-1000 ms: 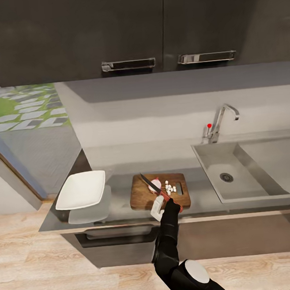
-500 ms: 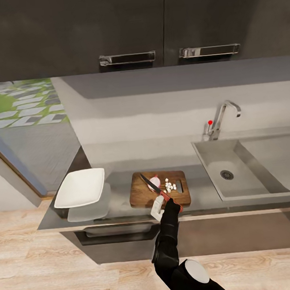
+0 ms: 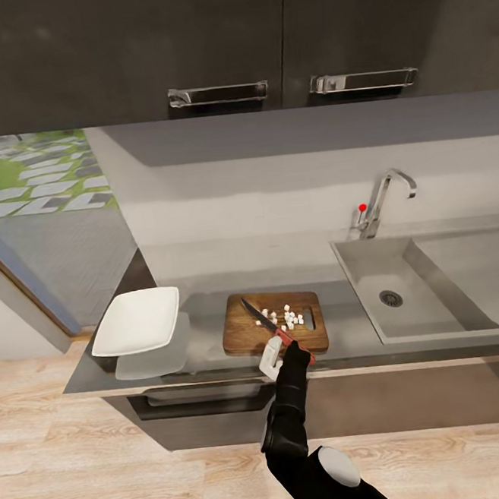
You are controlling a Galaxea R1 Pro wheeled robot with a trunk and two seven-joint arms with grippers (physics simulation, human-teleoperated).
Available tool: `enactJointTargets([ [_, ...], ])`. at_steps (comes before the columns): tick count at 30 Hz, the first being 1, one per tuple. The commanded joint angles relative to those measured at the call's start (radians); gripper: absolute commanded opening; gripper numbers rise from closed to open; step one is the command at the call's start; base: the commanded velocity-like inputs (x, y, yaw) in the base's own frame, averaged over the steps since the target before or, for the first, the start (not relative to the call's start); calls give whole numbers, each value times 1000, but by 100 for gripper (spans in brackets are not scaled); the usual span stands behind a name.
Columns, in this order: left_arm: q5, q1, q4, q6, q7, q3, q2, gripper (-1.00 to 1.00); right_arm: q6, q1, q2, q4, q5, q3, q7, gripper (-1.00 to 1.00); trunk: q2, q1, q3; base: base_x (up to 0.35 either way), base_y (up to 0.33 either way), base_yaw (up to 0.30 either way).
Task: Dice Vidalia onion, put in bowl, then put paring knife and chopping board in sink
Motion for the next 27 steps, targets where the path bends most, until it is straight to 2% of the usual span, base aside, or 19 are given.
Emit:
enactJointTargets([
  [1, 2, 0, -1, -1, 1, -2, 0, 100, 6, -1, 0, 1, -3, 2, -5, -100, -2, 1, -2, 0, 0, 0],
  [11, 2, 0, -1, -1, 1, -2, 0, 100, 5, -1, 0, -20, -2, -1, -8, -100, -2, 1, -2, 0, 0, 0],
  [13, 2, 0, -1, -1, 1, -2, 0, 100, 5, -1, 0, -58, -2, -25, -8, -100, -2, 1, -2, 0, 0, 0],
  [17, 2, 0, -1, -1, 1, -2, 0, 100, 4, -1, 0, -190, -5, -132, -5, -100, -2, 1, -2, 0, 0, 0],
  [18, 2, 0, -1, -1, 1, -2, 0, 100, 4, -1, 0, -208, -8, -146, -5, -100, -2, 1, -2, 0, 0, 0],
  [21, 2, 0, -1, -1, 1, -2, 0, 100, 3, -1, 0, -296, -67, -228, -3, -100, -2, 1, -2, 0, 0, 0],
  [27, 2, 0, -1, -1, 1, -2, 0, 100, 0, -1, 0, -391, -278, -359, 6, -100, -2, 1, -2, 0, -19, 0],
])
